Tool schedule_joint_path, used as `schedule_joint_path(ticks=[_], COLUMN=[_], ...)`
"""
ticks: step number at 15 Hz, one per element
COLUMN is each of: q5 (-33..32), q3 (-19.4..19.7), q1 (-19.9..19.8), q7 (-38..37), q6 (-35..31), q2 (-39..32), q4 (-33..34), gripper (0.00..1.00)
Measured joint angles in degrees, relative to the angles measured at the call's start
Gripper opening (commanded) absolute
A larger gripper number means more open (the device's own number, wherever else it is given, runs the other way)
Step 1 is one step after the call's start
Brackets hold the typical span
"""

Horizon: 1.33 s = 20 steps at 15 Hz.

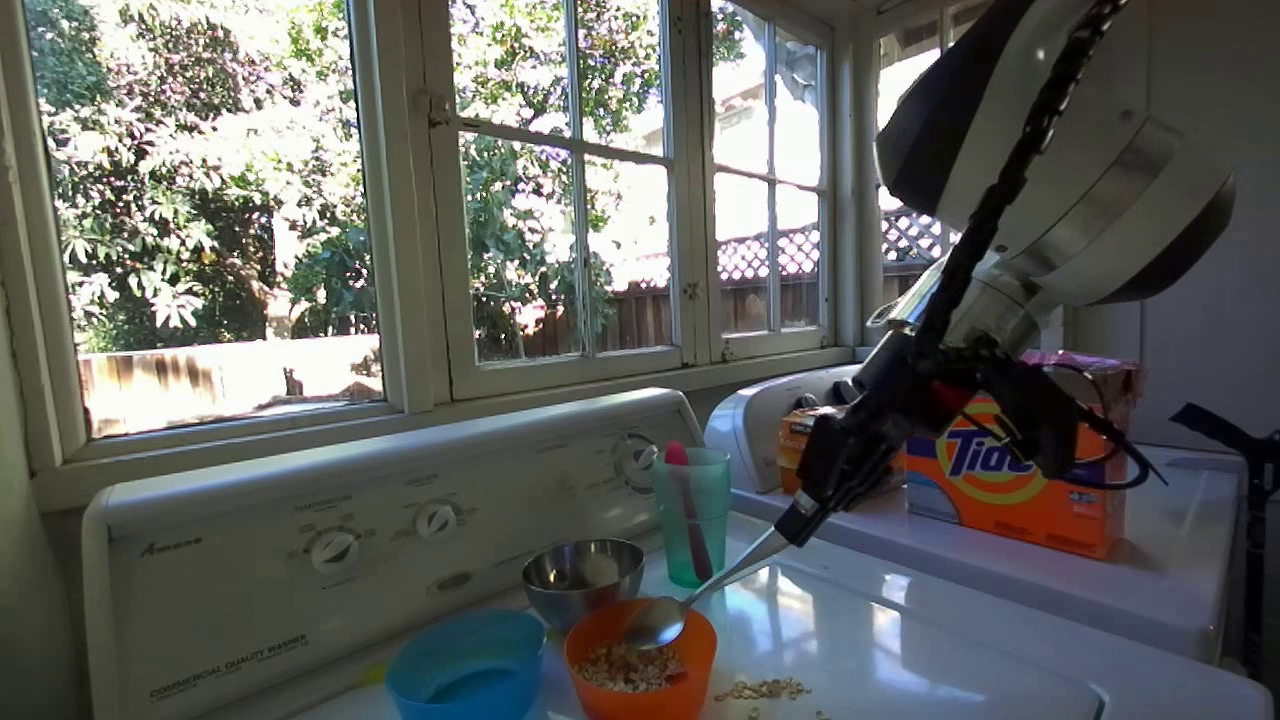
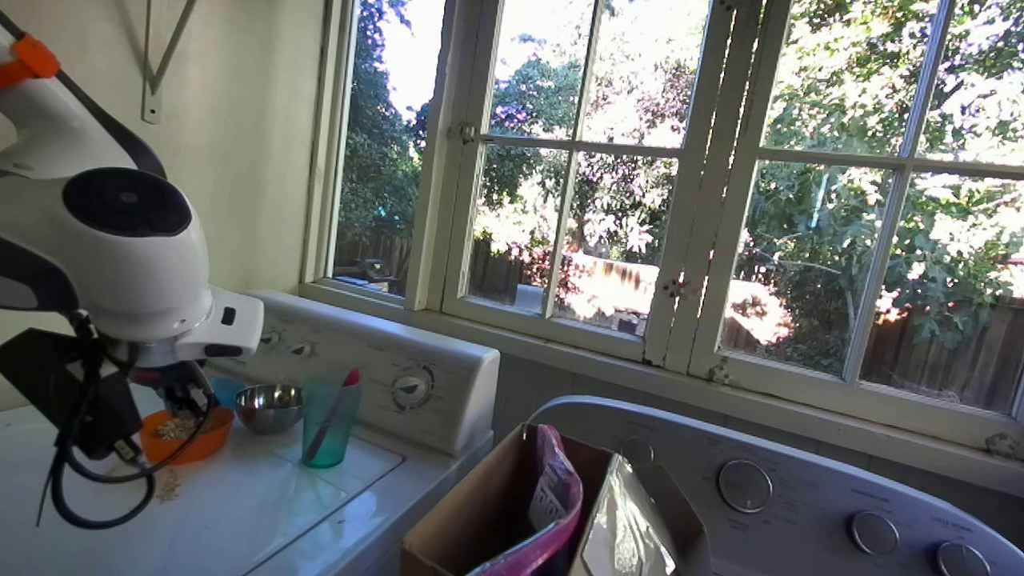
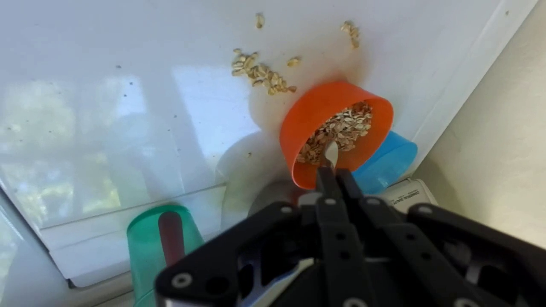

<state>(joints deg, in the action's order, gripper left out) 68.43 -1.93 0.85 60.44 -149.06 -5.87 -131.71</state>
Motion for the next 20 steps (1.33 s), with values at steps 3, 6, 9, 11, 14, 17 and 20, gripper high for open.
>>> schedule_joint_path(ticks=[3, 6, 9, 11, 14, 17, 20], q5=[-0.04, -0.03, -0.04, -0.18, -1.36, -4.67, -6.77], q3=[-0.81, -1.57, -2.2, -2.41, -2.26, -1.14, 0.31], q1=[1.01, 1.85, 2.49, 2.8, 2.87, 2.84, 2.3], q7=[3.54, 6.31, 7.37, 7.32, 4.8, -1.69, -7.36], q6=[-6.97, -12.05, -12.86, -12.75, -11.94, -9.11, -3.28], q2=[-1.55, -3.61, -6.12, -7.8, -9.77, -10.35, -9.88], q4=[0.65, 2.24, 4.46, 5.9, 7.29, 7.36, 7.43], gripper=[0.01, 0.01, 0.01, 0.01, 0.01, 0.01, 0.01])
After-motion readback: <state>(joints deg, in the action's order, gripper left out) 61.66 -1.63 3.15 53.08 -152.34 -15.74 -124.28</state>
